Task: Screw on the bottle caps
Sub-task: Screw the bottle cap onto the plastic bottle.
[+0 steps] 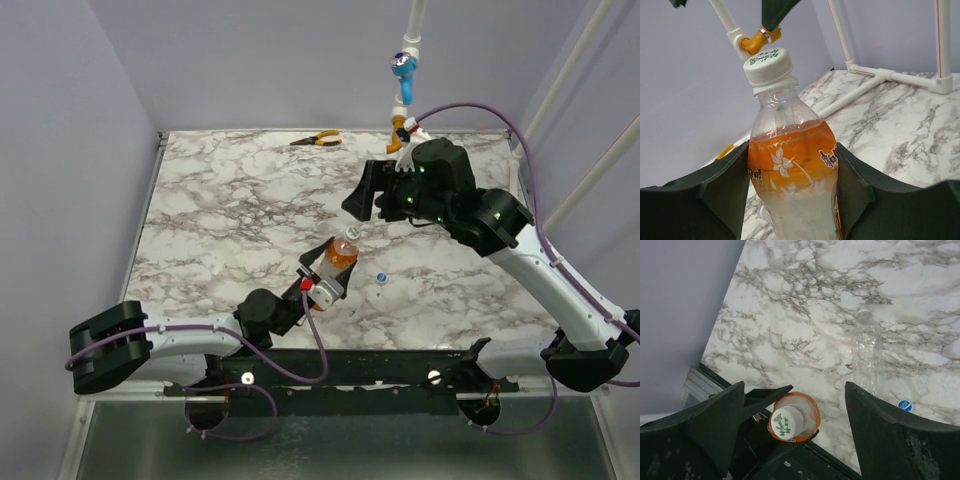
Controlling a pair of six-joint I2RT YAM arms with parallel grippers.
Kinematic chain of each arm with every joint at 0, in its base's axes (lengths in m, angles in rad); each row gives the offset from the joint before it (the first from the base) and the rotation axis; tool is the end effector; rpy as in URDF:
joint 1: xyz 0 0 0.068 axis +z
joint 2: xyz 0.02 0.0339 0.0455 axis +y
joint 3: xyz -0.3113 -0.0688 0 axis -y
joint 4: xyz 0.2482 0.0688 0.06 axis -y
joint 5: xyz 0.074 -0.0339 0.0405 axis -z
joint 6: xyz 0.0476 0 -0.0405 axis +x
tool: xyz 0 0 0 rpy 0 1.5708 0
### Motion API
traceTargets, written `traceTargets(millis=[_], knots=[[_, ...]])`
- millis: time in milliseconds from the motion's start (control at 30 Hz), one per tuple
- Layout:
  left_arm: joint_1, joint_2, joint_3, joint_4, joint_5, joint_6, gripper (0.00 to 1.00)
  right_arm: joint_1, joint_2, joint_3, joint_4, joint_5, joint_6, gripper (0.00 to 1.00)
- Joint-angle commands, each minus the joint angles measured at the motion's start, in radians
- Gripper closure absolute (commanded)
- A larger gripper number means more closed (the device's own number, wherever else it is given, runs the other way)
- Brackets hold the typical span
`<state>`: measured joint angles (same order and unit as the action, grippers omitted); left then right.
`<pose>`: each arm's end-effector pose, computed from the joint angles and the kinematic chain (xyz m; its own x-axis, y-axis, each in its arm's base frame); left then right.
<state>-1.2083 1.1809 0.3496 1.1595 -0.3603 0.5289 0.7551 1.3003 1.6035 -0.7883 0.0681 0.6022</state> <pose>0.0957 -0.2049 0.2967 0.4805 0.0647 -0.8746 0.5956 0.7080 0.3795 0.1939 0.1781 0.4882 -0.6423 0.1715 -0.7470 -0.3350 0.8137 0.4750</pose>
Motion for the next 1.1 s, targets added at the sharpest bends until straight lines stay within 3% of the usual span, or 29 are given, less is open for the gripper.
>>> traceTargets(millis=[0,167,333,833,1067], knots=[[0.004,-0.062,-0.026,-0.112,0.067,-0.101,0.67,0.038,-0.013,0.018,0.027,-0.046,-0.214,0.16],[0.013,-0.13,-0.028,-0.191,0.117,-0.152,0.67,0.08,0.007,0.076,-0.065,-0.062,-0.319,0.16],[0.026,-0.179,-0.019,-0.272,0.17,-0.2,0.67,0.099,-0.003,0.068,-0.107,-0.188,-0.367,0.2],[0.065,-0.213,-0.008,-0.341,0.224,-0.237,0.67,0.19,0.046,0.084,-0.253,-0.073,-0.392,0.25],[0.071,-0.209,-0.005,-0.345,0.231,-0.237,0.67,0.194,0.069,0.072,-0.243,-0.073,-0.399,0.33]])
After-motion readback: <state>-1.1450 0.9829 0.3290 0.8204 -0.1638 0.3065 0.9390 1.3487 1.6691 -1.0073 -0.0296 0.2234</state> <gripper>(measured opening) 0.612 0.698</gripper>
